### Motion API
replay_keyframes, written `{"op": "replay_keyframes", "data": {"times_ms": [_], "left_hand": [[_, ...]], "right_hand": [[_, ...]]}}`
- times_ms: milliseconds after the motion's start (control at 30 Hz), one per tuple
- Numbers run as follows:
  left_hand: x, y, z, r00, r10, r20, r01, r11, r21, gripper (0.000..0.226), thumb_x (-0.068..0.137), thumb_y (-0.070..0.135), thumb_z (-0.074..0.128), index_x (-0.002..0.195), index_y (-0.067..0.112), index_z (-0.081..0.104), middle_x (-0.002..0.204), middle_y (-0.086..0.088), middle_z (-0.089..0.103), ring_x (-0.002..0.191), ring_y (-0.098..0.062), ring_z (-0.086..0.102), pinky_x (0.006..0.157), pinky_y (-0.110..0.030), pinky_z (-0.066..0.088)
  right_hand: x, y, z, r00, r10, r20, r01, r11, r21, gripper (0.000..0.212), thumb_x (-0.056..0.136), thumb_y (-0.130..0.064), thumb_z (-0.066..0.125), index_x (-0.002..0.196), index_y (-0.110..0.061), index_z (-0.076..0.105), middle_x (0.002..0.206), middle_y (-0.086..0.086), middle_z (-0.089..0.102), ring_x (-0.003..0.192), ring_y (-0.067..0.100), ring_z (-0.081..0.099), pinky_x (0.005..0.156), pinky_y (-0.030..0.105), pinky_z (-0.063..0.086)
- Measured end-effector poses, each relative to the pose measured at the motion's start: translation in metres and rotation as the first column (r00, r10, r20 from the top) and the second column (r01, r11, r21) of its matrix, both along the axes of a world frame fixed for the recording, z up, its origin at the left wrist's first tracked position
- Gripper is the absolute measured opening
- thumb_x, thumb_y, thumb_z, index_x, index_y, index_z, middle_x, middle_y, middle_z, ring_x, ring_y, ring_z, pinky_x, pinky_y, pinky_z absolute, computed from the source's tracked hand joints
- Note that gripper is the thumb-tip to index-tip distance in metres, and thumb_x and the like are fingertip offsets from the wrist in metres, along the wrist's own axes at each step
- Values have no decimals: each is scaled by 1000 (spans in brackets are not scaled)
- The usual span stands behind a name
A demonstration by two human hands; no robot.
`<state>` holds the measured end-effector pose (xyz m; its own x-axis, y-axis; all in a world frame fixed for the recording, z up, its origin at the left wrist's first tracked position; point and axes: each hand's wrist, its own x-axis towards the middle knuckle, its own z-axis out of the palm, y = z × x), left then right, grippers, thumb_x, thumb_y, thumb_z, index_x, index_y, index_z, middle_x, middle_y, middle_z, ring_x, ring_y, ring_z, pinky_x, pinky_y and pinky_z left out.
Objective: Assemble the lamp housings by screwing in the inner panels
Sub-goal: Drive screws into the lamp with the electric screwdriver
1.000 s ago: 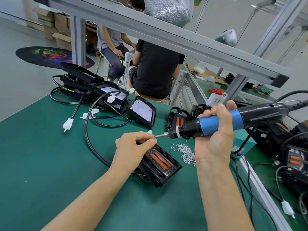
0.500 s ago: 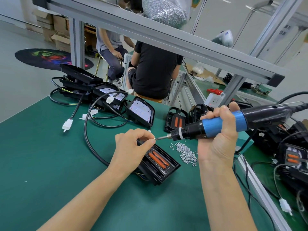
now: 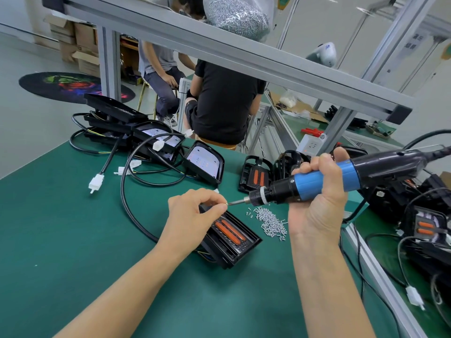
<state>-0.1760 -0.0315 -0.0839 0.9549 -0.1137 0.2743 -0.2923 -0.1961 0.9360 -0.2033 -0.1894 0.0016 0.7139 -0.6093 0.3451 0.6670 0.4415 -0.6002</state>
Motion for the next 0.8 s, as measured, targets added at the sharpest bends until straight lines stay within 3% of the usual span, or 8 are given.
{"op": "replay_keyframes", "data": {"times_ms": [667,800], "left_hand": [[4,1,-3,1000,-20,-22,20,1000,-11,21,83,26,71,75,45,69,81,12,67,95,-24,51,75,-29,34],[5,2,-3,1000,-9,0,9,1000,13,19,82,26,70,75,44,69,80,13,67,95,-21,53,81,-34,39]], "right_hand": [[0,2,-1,1000,-5,-31,6,1000,23,25,90,1,55,96,-24,56,68,-7,52,57,7,52,61,20,49],[0,3,-3,999,-9,-48,10,1000,22,25,89,0,56,97,-24,56,70,-6,50,57,7,52,62,20,48]]}}
